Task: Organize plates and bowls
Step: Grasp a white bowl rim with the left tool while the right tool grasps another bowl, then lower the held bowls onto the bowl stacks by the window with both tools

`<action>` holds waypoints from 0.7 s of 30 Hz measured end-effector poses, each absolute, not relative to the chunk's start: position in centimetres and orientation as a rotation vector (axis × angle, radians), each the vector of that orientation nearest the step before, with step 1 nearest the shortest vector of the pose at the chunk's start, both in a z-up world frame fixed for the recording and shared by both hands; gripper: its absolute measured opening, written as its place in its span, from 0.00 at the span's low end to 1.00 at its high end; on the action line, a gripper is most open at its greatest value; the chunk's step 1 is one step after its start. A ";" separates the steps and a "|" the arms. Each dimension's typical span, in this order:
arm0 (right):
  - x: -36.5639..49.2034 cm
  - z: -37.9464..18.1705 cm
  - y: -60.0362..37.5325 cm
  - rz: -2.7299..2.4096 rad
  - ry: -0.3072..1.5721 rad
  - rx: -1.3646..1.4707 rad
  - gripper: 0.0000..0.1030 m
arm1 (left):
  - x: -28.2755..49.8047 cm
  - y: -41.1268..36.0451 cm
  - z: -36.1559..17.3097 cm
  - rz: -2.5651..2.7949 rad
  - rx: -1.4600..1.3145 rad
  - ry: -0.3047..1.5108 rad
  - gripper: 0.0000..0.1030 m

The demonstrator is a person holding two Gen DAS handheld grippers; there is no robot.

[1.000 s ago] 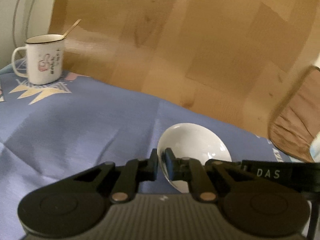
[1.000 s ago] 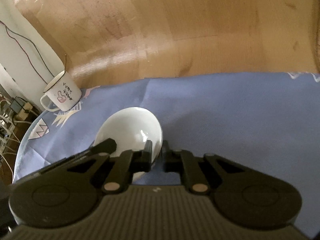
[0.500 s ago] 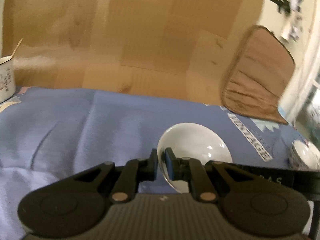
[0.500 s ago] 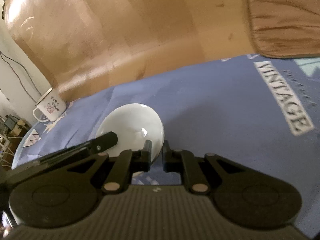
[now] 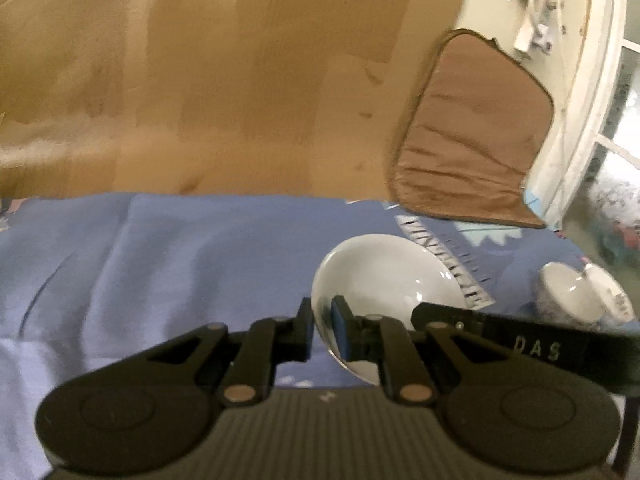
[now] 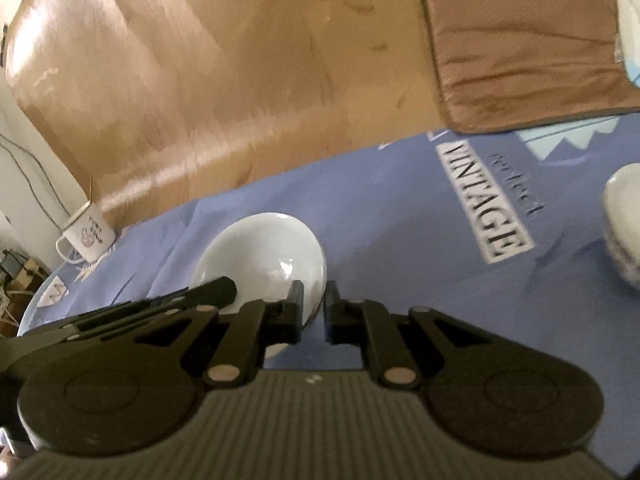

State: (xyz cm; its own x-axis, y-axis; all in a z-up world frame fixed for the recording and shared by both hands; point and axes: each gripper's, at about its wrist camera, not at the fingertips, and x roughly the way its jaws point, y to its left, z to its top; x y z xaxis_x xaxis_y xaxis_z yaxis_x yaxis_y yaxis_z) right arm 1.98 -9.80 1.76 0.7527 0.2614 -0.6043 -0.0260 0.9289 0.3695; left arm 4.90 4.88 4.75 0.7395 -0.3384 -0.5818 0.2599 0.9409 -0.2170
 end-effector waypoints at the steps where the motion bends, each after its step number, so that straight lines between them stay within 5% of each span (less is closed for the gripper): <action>1: 1.6 2.1 -10.5 0.152 0.689 0.355 0.12 | 4.9 4.0 5.2 -0.342 -0.125 0.660 0.10; 21: -4.8 3.5 -26.0 -0.155 0.476 0.397 0.14 | 6.7 -15.2 6.9 -0.593 -0.064 0.752 0.12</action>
State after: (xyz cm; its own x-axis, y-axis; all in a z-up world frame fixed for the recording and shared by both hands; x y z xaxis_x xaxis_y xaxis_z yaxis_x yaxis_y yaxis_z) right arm -4.81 -25.98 3.48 0.8790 -0.0534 -0.4738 0.2361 0.9121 0.3351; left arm 6.74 -15.15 6.95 0.5755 -0.5282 -0.6244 0.4837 0.8354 -0.2610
